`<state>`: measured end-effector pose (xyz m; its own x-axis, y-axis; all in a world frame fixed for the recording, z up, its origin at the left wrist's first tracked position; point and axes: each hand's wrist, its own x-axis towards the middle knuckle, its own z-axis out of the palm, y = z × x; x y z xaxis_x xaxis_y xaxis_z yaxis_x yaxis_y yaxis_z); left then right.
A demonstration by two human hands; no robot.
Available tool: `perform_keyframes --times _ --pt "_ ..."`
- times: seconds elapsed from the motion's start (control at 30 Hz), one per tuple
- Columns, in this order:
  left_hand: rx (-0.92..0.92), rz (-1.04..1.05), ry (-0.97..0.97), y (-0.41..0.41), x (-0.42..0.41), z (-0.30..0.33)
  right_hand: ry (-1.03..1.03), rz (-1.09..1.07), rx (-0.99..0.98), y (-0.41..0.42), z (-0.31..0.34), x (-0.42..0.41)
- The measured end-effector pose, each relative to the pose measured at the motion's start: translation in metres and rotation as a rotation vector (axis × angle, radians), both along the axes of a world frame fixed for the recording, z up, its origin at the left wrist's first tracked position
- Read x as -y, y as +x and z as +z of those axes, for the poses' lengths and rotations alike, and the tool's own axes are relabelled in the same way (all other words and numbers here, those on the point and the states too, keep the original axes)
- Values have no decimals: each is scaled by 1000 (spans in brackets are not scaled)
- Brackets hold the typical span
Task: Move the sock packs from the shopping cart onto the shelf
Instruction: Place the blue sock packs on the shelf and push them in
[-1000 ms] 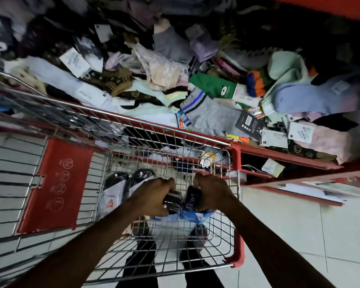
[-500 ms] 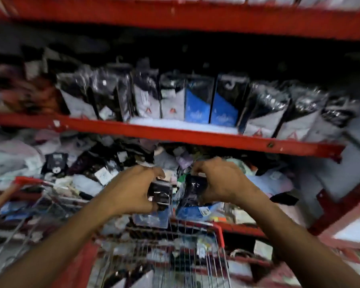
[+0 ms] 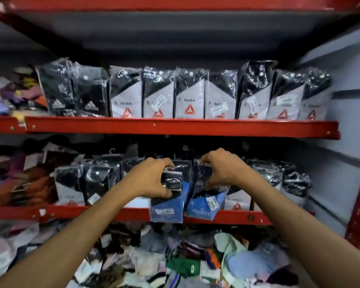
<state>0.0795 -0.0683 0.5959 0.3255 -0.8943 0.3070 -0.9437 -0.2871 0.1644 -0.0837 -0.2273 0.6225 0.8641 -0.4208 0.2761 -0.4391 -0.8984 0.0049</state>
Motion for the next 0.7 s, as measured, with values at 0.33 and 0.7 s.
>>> perform_keyframes --times 0.33,0.7 --pt "1 23 -7 39 91 -8 4 -28 -150 57 6 59" --pt "-43 53 71 57 124 -26 75 -42 -297 94 3 92"
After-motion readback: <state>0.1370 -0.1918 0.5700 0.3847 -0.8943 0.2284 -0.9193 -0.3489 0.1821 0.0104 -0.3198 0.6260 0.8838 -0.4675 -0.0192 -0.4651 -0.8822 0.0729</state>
